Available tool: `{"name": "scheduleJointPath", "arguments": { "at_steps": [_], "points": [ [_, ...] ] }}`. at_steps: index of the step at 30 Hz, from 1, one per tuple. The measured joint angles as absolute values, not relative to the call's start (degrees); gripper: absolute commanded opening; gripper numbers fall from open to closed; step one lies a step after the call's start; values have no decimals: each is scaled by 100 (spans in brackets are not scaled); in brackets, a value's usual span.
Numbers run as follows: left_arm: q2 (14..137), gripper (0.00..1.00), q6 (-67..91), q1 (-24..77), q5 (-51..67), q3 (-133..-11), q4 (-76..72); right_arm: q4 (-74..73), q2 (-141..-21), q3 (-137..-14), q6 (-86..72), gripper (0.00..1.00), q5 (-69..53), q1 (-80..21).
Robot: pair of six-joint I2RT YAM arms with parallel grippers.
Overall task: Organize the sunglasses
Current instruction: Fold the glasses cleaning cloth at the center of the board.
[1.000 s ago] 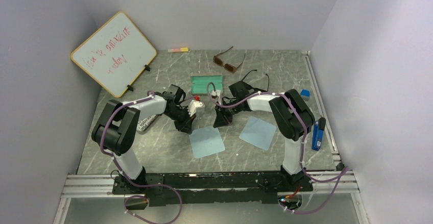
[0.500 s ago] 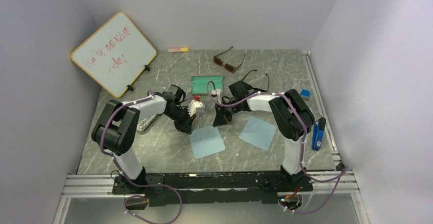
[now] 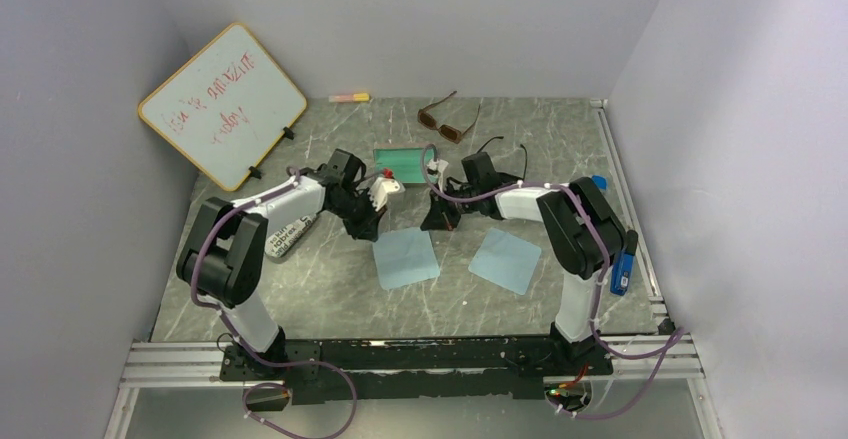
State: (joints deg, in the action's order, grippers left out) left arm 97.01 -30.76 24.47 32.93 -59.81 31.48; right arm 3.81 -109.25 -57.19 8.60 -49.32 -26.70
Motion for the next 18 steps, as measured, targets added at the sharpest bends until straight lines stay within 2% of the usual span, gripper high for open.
{"name": "scheduleJointPath", "arguments": {
  "at_steps": [18],
  "points": [
    [10272, 5, -3033, 2447, 2668, -6464, 2764, 1313, -10742, -5374, 342, 0, -4165, -2626]
  ]
}}
